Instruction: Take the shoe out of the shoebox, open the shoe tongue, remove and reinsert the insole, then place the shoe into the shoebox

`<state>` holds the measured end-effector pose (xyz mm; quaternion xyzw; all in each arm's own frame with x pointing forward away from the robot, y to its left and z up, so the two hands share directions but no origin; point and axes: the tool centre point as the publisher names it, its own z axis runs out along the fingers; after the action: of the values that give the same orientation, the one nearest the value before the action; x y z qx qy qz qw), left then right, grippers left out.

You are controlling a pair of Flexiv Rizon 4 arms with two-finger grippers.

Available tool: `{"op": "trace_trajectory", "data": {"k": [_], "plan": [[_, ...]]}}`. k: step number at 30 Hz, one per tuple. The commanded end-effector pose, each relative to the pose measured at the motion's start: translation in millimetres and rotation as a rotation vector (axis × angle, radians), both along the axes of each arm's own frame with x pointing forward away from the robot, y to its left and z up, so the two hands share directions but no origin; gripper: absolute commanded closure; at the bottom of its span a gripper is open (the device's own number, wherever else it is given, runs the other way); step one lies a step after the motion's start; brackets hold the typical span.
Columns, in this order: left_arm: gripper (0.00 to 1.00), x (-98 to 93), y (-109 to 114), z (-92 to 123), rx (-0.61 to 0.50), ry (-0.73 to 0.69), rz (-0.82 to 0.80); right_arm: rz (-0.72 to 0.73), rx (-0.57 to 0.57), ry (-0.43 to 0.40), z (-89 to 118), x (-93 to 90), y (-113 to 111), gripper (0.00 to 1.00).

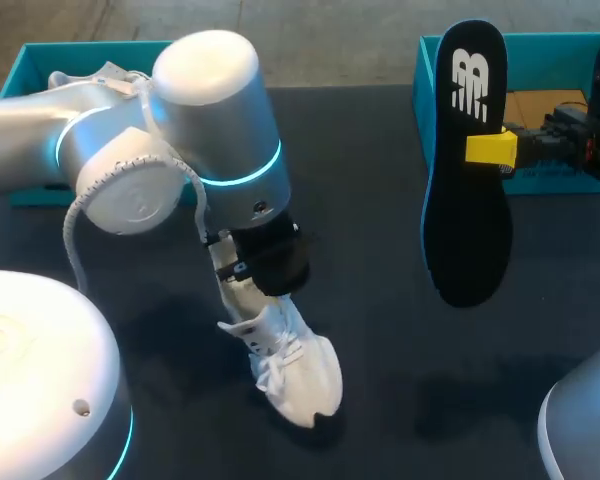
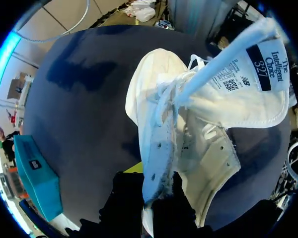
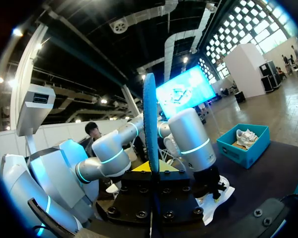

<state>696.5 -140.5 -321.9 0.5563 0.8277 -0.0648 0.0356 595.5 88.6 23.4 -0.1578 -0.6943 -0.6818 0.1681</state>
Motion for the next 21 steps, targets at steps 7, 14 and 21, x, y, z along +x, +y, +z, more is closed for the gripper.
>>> {"op": "trace_trajectory", "data": {"k": [7,14,21], "plan": [[1.00,3.9,-8.5,4.6,0.084,-0.004,-0.343,0.000,-0.002,0.002,-0.5,0.7,1.7,1.00],[1.00,4.5,-12.1,1.8,0.096,-0.006,-0.440,0.000,-0.002,0.002,-0.5,0.7,1.7,1.00],[1.00,5.6,-19.8,-14.7,0.120,0.000,-0.462,0.000,-0.002,0.002,-0.5,0.7,1.7,1.00]]}}
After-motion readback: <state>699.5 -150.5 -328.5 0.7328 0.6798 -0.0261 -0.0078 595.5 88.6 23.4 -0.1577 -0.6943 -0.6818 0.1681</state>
